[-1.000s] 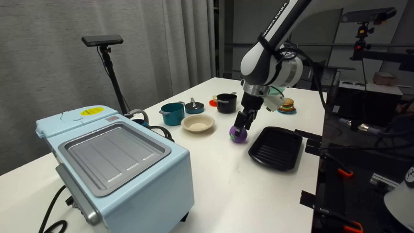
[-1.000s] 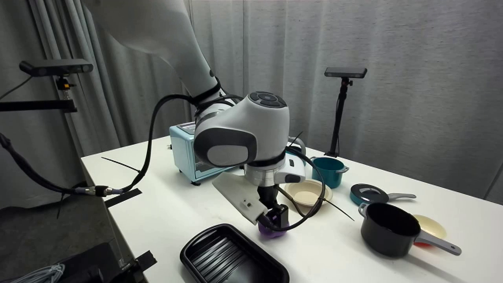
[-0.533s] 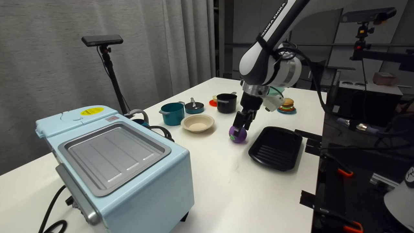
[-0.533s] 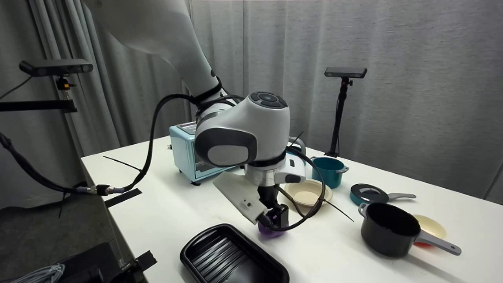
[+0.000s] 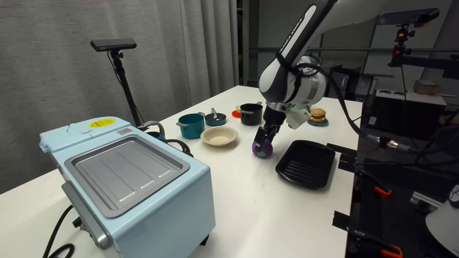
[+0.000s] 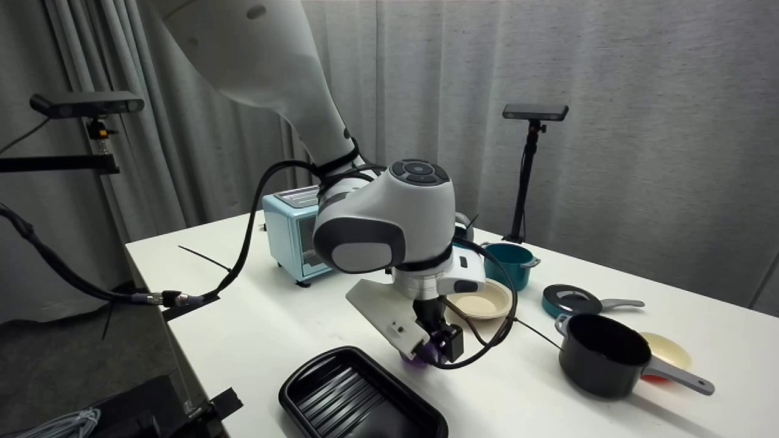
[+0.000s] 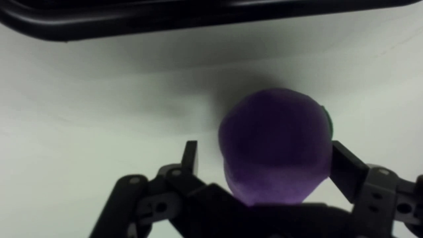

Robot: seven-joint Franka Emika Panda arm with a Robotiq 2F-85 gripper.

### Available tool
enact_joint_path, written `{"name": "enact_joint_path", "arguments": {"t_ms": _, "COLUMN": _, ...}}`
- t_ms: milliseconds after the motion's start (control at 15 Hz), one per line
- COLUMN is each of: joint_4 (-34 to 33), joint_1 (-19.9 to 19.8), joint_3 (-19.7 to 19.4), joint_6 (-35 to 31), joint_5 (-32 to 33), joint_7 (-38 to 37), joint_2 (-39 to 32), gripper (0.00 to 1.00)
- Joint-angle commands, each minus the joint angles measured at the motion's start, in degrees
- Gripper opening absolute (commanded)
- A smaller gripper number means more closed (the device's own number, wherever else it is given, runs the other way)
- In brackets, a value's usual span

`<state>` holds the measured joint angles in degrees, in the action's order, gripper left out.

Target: Put the purple object in the cream white bowl

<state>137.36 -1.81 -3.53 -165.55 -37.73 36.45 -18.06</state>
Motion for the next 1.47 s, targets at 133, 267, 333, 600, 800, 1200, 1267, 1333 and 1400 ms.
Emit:
{"name": "enact_joint_path", "arguments": {"t_ms": 133, "joint_4": -5.1, "joint_1": -0.8, "joint_3": 0.2, "joint_6": -3.8, "joint_5": -0.8, "joint_7": -0.7, "joint_2": -6.6, "gripper": 0.49}}
{"name": "enact_joint_path", "arguments": {"t_ms": 267, "joint_4": -5.2, "joint_1": 1.0, "joint_3": -1.3, "joint_6": -3.1, "joint_5": 0.6, "joint_7": -3.6, "joint_2": -6.4, "gripper": 0.34}}
{"name": "enact_joint_path", "arguments": {"t_ms": 333, "joint_4": -4.9, "joint_1": 2.5, "joint_3": -2.7, "joint_6": -2.3, "joint_5": 1.9, "joint_7": -6.0, "joint_2": -5.9, "gripper": 0.28}}
{"name": "enact_joint_path", "arguments": {"t_ms": 600, "joint_4": -4.8, "joint_1": 10.0, "joint_3": -8.6, "joint_6": 3.4, "joint_5": 12.6, "joint_7": -17.9, "joint_2": -2.3, "gripper": 0.02}}
{"name": "enact_joint_path", "arguments": {"t_ms": 800, "joint_4": -8.6, "joint_1": 5.4, "joint_3": -2.0, "joint_6": 8.1, "joint_5": 24.9, "joint_7": -28.9, "joint_2": 0.2, "gripper": 0.01}}
{"name": "enact_joint_path", "arguments": {"t_ms": 1200, "joint_4": -24.2, "joint_1": 3.5, "joint_3": 4.4, "joint_6": 7.9, "joint_5": 25.2, "joint_7": -32.5, "joint_2": -5.5, "gripper": 0.00}}
{"name": "enact_joint_path", "arguments": {"t_ms": 1267, "joint_4": -26.8, "joint_1": 3.5, "joint_3": 4.1, "joint_6": 6.8, "joint_5": 26.0, "joint_7": -33.2, "joint_2": -7.7, "gripper": 0.00}}
{"name": "enact_joint_path", "arguments": {"t_ms": 1333, "joint_4": -27.8, "joint_1": 3.5, "joint_3": 3.9, "joint_6": 5.3, "joint_5": 26.4, "joint_7": -33.6, "joint_2": -9.0, "gripper": 0.00}}
{"name": "enact_joint_path", "arguments": {"t_ms": 1400, "joint_4": -30.0, "joint_1": 3.6, "joint_3": 2.9, "joint_6": 5.2, "joint_5": 27.4, "joint_7": -34.7, "joint_2": -10.8, "gripper": 0.00}}
